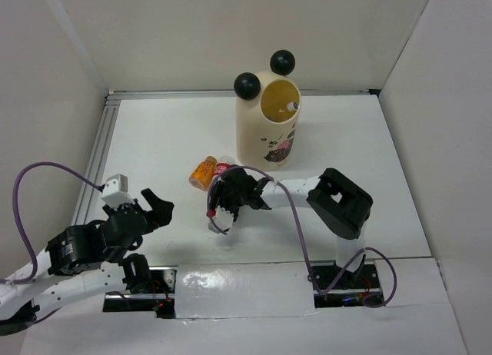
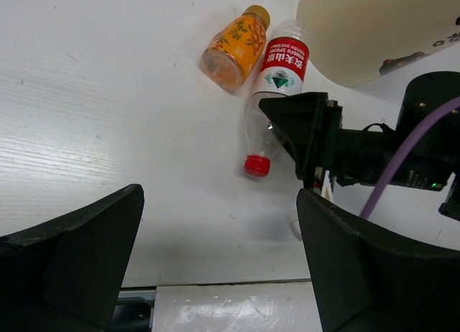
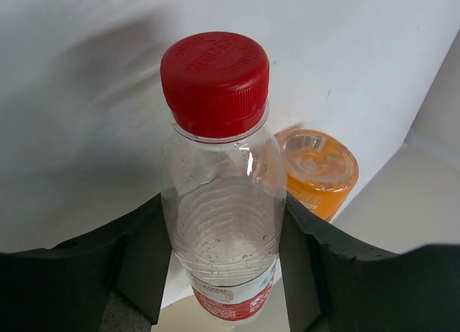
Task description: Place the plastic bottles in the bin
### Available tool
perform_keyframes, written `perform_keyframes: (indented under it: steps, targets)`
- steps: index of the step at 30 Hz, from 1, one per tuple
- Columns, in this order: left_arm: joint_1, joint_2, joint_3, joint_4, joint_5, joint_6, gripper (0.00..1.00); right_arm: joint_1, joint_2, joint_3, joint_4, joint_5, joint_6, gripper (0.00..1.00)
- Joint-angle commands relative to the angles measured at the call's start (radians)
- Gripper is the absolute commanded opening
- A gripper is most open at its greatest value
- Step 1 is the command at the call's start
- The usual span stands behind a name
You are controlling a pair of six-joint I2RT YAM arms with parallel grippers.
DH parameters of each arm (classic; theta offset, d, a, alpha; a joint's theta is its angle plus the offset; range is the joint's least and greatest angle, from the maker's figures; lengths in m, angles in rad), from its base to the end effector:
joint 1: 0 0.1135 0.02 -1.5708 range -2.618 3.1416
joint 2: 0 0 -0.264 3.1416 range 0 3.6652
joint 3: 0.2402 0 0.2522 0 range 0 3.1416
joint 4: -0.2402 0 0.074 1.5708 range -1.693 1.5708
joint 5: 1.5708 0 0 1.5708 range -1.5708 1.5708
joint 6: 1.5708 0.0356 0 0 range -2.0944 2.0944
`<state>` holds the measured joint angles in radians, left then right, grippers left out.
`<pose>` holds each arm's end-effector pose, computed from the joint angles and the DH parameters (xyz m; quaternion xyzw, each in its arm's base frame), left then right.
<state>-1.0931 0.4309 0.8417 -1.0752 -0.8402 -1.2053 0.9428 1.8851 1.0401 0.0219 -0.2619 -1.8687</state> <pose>0.0501 -0.0391 0.3163 -0.2243 0.8096 -0.2147 0.4982 0.2174 0.3152 0.1417 -0.9183 0.1046 -0.0529 0.3782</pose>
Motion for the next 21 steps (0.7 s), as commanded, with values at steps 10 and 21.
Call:
perform_keyframes:
  steps: [10, 21]
  targets:
    - [0.004, 0.138, -0.062, 0.262, -0.016, 0.112, 1.00, 0.007, -0.421, 0.224, -0.349, -0.475, 0.678, 0.34]
    - [0.004, 0.236, -0.052, 0.314, 0.004, 0.090, 1.00, -0.197, -0.701, 0.221, 0.120, -0.534, 1.547, 0.34]
